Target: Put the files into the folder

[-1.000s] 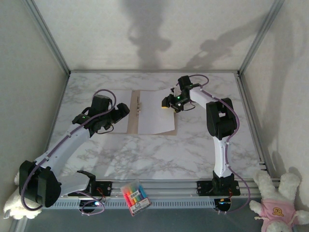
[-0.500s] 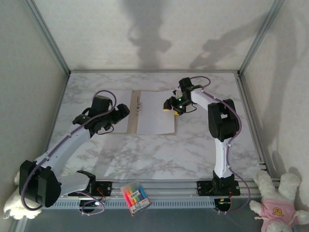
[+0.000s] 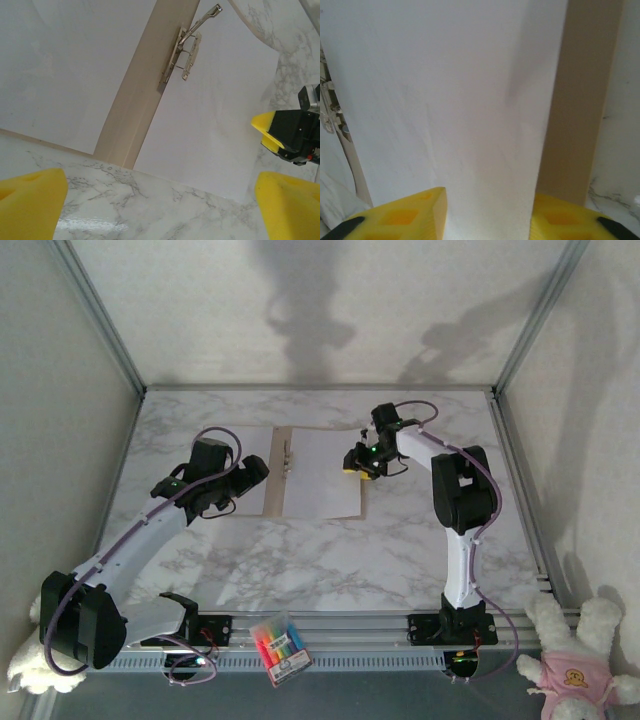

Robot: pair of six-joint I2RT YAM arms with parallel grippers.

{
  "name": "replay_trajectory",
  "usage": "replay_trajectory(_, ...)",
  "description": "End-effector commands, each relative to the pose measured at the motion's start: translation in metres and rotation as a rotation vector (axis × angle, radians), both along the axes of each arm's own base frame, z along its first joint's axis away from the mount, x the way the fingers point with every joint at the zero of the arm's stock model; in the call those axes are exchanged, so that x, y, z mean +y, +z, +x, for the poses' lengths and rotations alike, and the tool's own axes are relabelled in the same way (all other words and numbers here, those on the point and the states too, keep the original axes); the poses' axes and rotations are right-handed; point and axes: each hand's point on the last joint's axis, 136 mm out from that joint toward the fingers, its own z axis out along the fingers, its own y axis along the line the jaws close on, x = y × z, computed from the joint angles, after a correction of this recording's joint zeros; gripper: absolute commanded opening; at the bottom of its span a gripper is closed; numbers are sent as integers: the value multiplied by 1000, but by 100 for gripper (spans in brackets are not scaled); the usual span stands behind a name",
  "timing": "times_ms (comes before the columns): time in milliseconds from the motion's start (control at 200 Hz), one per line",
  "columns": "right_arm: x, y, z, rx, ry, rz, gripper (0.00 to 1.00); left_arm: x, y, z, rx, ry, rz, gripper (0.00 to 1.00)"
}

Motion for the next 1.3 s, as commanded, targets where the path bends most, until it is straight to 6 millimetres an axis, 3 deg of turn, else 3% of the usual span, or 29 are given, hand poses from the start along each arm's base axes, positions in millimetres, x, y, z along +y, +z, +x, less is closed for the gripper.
replay_trajectory(0, -2, 9, 2, -36, -11, -13, 39, -1, -4, -1, 9, -11, -3, 96)
replay_trajectory(791, -3, -2, 3, -34, -54, -6, 31, -1, -9, -1, 22, -11, 0, 96)
replay_trajectory(1297, -15, 15, 5, -75, -38, -83, 50, 0, -9, -2, 22, -12, -1, 96)
